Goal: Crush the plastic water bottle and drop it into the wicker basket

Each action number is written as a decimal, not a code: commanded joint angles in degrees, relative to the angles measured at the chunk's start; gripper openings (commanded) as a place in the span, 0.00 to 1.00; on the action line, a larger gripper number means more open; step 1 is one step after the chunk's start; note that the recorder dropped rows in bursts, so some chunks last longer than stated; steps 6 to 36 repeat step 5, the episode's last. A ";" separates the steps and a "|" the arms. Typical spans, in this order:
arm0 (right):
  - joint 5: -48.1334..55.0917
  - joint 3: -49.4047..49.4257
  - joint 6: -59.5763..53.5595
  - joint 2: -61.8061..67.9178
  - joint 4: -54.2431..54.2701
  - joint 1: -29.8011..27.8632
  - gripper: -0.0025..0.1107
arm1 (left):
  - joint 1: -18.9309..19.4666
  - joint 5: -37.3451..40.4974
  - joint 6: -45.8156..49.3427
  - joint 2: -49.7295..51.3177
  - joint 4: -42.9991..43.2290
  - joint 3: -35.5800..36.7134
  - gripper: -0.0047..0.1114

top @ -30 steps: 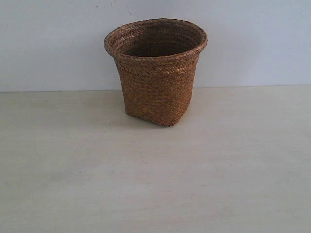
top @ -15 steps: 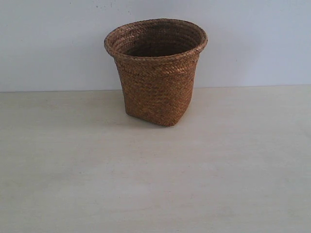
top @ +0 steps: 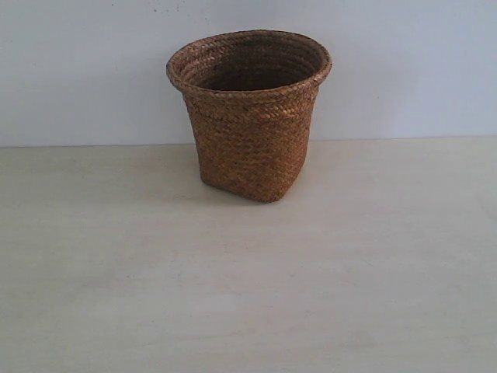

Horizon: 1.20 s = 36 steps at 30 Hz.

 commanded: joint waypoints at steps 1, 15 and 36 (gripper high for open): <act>-0.19 0.01 -0.42 -0.39 -0.52 -0.15 0.02 | 0.19 -0.43 -0.39 -0.15 0.10 0.20 0.07; -0.19 0.01 -0.42 -0.39 -0.52 -0.15 0.02 | 0.19 -0.43 -0.39 -0.15 0.10 0.20 0.07; -0.19 0.01 -0.42 -0.39 -0.52 -0.15 0.02 | 0.19 -0.43 -0.39 -0.15 0.10 0.20 0.07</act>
